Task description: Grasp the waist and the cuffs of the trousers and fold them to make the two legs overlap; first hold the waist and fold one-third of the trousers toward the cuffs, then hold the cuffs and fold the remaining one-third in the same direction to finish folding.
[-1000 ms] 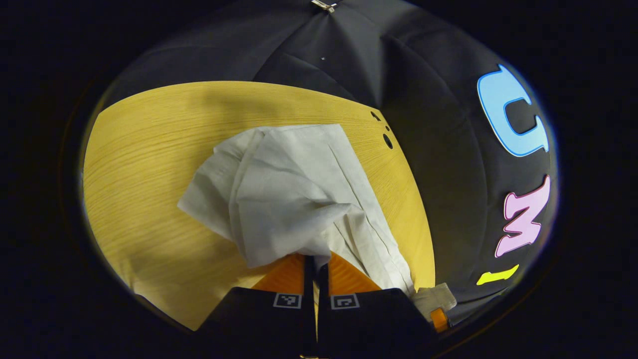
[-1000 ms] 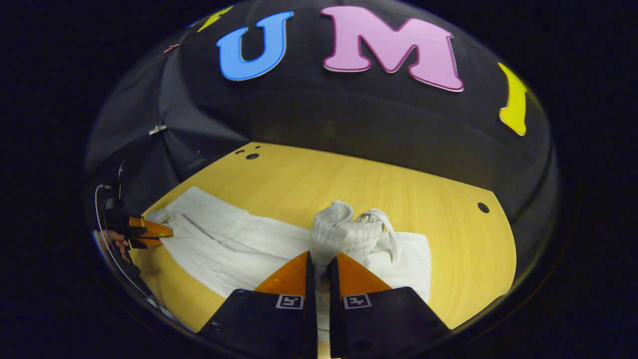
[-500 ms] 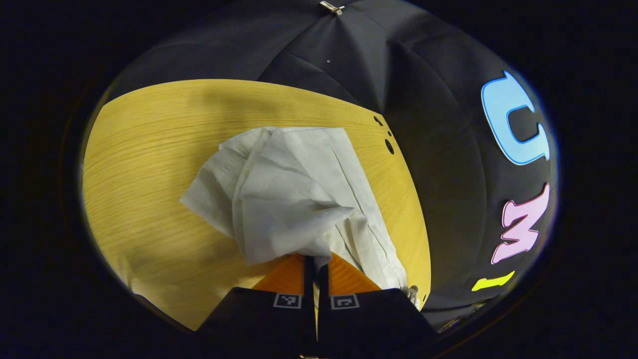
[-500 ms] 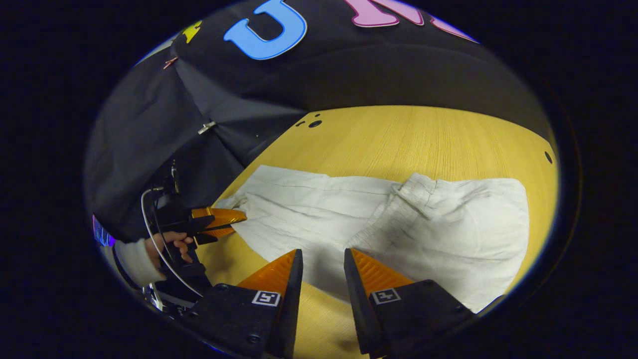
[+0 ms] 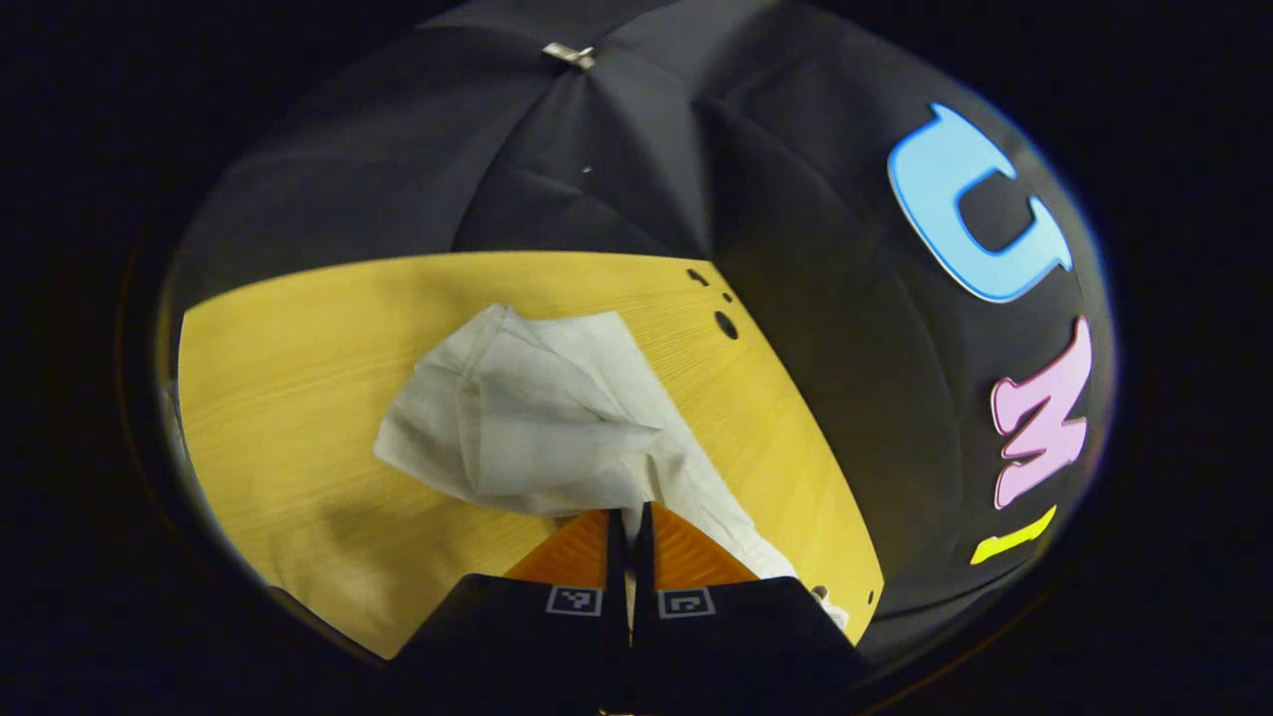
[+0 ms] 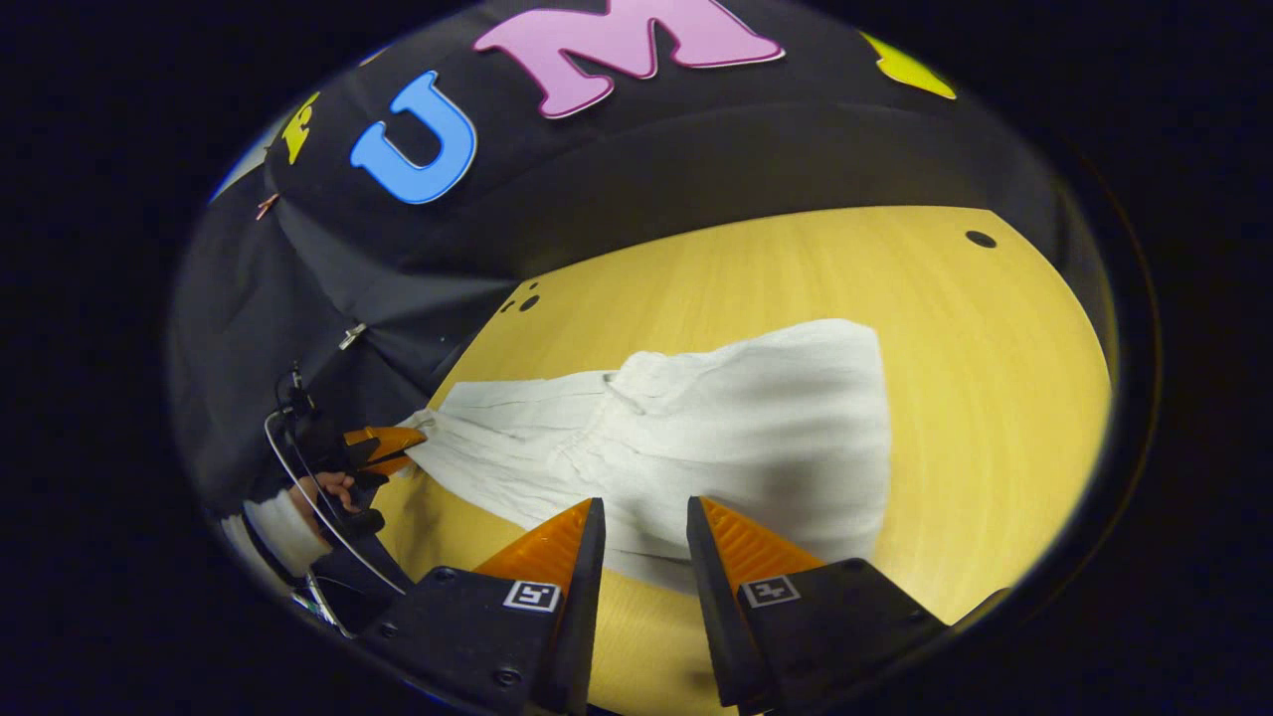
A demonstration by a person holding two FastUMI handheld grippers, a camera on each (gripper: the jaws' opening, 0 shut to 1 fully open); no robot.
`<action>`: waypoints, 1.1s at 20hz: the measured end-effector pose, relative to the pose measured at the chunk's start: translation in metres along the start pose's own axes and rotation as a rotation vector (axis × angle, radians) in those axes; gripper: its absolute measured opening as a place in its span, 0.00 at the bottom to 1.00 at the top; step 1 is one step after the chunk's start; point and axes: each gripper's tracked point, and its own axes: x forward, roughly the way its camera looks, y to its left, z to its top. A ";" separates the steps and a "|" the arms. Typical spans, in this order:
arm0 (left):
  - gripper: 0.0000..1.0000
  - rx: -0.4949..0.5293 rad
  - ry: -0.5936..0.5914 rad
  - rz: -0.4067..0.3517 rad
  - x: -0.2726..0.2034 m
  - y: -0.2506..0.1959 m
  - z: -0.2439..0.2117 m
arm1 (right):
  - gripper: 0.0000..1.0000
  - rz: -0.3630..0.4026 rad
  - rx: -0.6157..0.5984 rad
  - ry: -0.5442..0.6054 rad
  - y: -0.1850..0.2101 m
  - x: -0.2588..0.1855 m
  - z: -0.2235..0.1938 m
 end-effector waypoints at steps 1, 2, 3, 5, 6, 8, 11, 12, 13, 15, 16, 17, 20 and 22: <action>0.06 0.053 -0.010 -0.008 -0.002 -0.011 0.002 | 0.51 -0.012 0.010 -0.010 -0.010 -0.010 0.002; 0.06 0.111 -0.023 -0.015 -0.003 -0.024 0.005 | 0.51 -0.027 0.017 -0.020 -0.016 -0.018 0.004; 0.06 0.166 -0.034 -0.026 -0.003 -0.036 0.006 | 0.51 -0.043 0.021 -0.030 -0.027 -0.026 0.006; 0.06 0.267 -0.056 -0.060 -0.007 -0.065 0.005 | 0.40 -0.071 0.037 -0.048 -0.044 -0.038 0.011; 0.06 0.324 -0.066 -0.076 -0.009 -0.079 0.003 | 0.41 -0.079 0.050 -0.054 -0.051 -0.044 0.011; 0.06 0.449 -0.079 -0.114 -0.013 -0.106 -0.006 | 0.51 -0.100 0.067 -0.067 -0.066 -0.055 0.012; 0.06 0.636 -0.082 -0.203 -0.020 -0.150 -0.034 | 0.40 -0.134 0.081 -0.088 -0.087 -0.070 0.014; 0.06 0.700 -0.078 -0.229 -0.021 -0.163 -0.045 | 0.41 -0.143 0.090 -0.096 -0.094 -0.075 0.016; 0.06 0.768 -0.074 -0.252 -0.023 -0.175 -0.059 | 0.51 -0.157 0.096 -0.107 -0.101 -0.082 0.017; 0.06 0.892 -0.054 -0.314 -0.029 -0.193 -0.093 | 0.51 -0.180 0.105 -0.119 -0.113 -0.093 0.017; 0.06 0.945 -0.044 -0.346 -0.033 -0.204 -0.111 | 0.51 -0.188 0.111 -0.126 -0.119 -0.098 0.016; 0.06 0.998 -0.030 -0.375 -0.034 -0.209 -0.128 | 0.51 -0.196 0.116 -0.131 -0.123 -0.103 0.014; 0.06 1.151 0.035 -0.446 -0.037 -0.214 -0.184 | 0.51 -0.223 0.135 -0.142 -0.135 -0.117 0.009; 0.06 1.221 0.085 -0.481 -0.038 -0.212 -0.213 | 0.51 -0.237 0.147 -0.149 -0.141 -0.125 0.005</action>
